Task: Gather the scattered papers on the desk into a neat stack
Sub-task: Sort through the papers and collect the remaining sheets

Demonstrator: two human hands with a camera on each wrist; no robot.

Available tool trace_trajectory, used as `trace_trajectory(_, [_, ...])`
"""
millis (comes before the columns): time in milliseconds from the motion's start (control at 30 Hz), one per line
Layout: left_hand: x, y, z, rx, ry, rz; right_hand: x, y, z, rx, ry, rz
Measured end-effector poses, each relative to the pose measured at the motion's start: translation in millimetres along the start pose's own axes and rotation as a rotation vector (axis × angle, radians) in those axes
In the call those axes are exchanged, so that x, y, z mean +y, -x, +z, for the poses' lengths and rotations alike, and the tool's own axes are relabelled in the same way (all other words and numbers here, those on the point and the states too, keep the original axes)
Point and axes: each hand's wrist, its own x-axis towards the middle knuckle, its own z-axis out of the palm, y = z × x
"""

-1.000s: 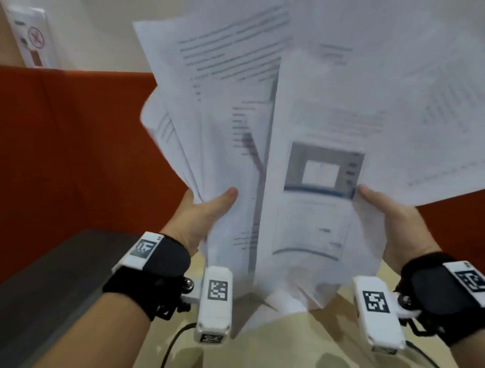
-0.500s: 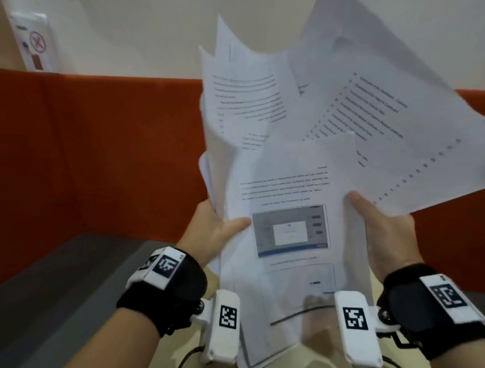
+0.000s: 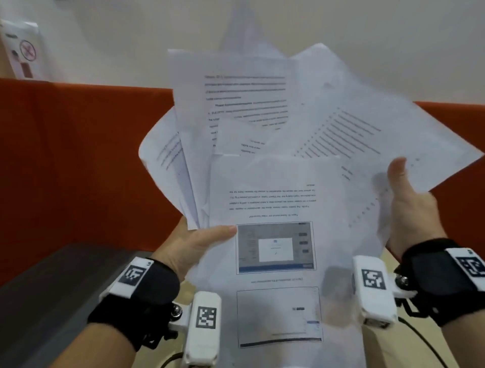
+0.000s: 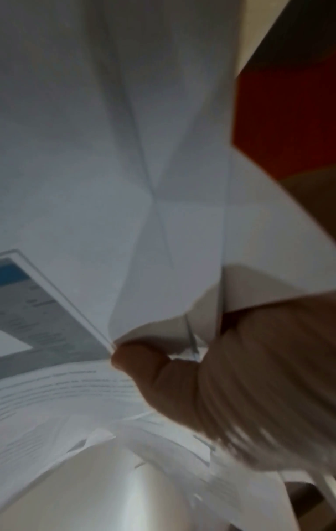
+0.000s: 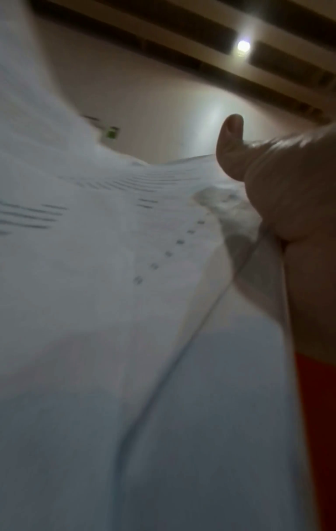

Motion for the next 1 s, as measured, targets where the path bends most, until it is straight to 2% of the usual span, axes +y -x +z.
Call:
trace_trajectory(100, [6.1,7.2,1.3,0.038,0.004,-0.018,3.0,0.8,1.6,0.007,-0.032,-0.004])
trace_trajectory(200, [5.6,8.6,0.3,0.051,-0.008,-0.006,11.1,3.5,1.8,-0.023,0.061,-0.008])
trace_trajectory(300, [6.6,11.5,-0.7,0.029,0.037,0.018,7.4,3.2,-0.9,0.022,0.057,-0.032])
trace_trajectory(400, [4.0,9.2,2.9,0.005,0.028,0.062,-1.0,1.1,4.1,-0.018,0.049,-0.103])
trace_trajectory(500, [5.3,3.5,8.2,0.072,0.131,0.092,-9.3,0.5,14.1,-0.033,-0.112,-0.114])
trace_trajectory(567, [8.4,0.2,8.9,0.094,0.179,0.061,-2.0,0.4,12.5,-0.062,-0.201,-0.091])
trace_trajectory(733, [21.9,-0.3,9.3,0.097,0.193,0.082,25.6,-2.0,15.2,-0.266,-0.084,0.029])
trace_trajectory(833, [25.8,0.4,6.5,0.087,0.227,0.093,26.9,-8.5,17.5,-0.256,-0.105,0.064])
trace_trajectory(933, [26.2,1.3,5.7,0.105,0.222,0.160,24.9,-3.8,21.2,-0.315,-0.014,-0.009])
trace_trajectory(1000, [25.7,0.8,5.2,0.130,0.217,0.200,21.6,-0.1,23.0,-0.271,-0.012,-0.081])
